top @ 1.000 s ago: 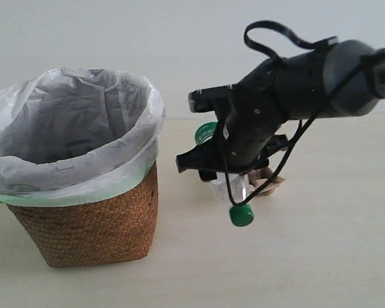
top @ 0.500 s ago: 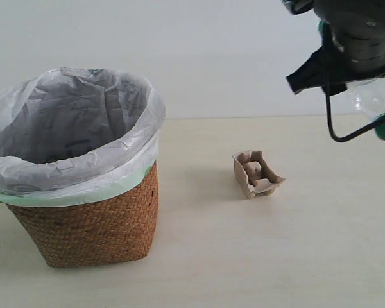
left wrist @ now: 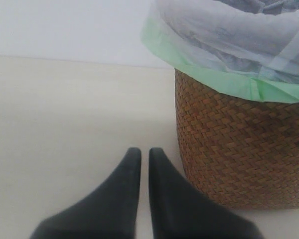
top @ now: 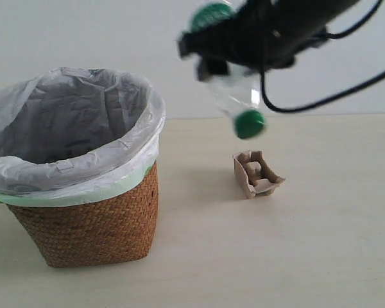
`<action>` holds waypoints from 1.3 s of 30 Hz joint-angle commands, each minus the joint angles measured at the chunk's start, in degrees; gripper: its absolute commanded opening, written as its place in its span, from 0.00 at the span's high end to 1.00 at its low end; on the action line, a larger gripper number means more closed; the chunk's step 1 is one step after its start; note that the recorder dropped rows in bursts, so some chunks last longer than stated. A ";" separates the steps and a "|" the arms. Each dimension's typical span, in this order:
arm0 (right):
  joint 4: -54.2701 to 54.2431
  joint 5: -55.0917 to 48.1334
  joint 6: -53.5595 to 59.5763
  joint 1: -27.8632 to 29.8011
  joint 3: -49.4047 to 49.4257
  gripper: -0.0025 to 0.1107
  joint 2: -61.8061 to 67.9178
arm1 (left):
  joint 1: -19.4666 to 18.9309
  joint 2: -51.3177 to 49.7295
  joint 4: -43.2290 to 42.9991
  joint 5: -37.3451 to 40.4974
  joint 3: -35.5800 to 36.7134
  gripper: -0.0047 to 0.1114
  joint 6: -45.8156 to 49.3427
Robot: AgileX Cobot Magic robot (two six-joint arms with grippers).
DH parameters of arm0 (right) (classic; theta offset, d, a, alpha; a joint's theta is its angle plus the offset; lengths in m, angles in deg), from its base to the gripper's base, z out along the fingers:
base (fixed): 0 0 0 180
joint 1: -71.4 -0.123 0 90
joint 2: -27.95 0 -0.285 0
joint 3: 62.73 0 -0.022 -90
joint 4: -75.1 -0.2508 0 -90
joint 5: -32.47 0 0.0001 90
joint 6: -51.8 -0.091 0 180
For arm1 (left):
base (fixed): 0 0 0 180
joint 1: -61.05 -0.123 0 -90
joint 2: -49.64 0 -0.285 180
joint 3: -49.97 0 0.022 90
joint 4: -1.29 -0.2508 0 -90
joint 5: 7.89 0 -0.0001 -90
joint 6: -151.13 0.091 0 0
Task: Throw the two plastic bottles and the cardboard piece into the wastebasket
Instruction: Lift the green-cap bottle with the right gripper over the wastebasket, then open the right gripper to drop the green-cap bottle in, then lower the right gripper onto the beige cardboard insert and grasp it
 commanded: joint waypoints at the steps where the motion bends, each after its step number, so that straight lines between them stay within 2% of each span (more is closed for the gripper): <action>1: -38.64 11.89 25.15 0.04 -7.42 0.56 1.51 | -0.19 0.14 -0.11 -0.15 0.17 0.91 -0.50; 2: -42.16 12.01 25.93 0.04 -8.52 0.39 2.03 | -0.19 0.14 -0.11 -0.15 0.17 0.91 -0.50; 3: -44.57 11.78 25.80 0.04 -9.68 0.17 2.77 | -0.19 0.14 -0.11 -0.15 0.17 0.91 -0.50; 4: -45.01 11.23 25.70 0.04 -10.70 0.07 3.44 | -0.19 0.14 -0.11 -0.15 0.17 0.91 -0.50; 6: -44.40 10.36 24.27 0.04 -11.57 0.10 4.41 | -0.19 0.14 -0.11 -0.15 0.17 0.91 -0.50; 11: -39.22 10.18 14.98 0.04 -11.57 0.10 6.82 | -0.19 0.14 -0.11 -0.15 0.17 0.91 -0.50; 18: -37.77 7.18 15.46 0.04 -11.57 0.10 8.32 | -0.19 0.14 -0.11 -0.15 0.17 0.91 -0.50; 23: -30.91 5.74 15.15 0.04 -11.57 0.11 8.07 | -0.19 0.14 -0.11 -0.15 0.17 0.91 -0.50; 26: -21.64 3.99 9.82 0.04 -11.57 0.11 8.07 | -0.19 0.14 -0.11 -0.15 0.17 0.91 -0.50; 28: -12.27 1.45 2.48 0.04 -11.57 0.11 8.07 | -0.19 0.14 -0.11 -0.15 0.17 0.91 -0.50; 33: 9.93 -9.80 -13.52 0.04 -11.57 0.11 8.29 | -0.19 0.14 -0.11 -0.15 0.17 0.91 -0.50; 36: 19.69 -16.72 -16.98 0.04 -11.57 0.11 8.81 | -0.19 0.14 -0.11 -0.15 0.17 0.91 -0.50; 39: 24.13 -22.11 -17.40 0.49 -11.57 0.11 10.45 | -0.19 0.14 -0.11 -0.15 0.17 0.91 -0.50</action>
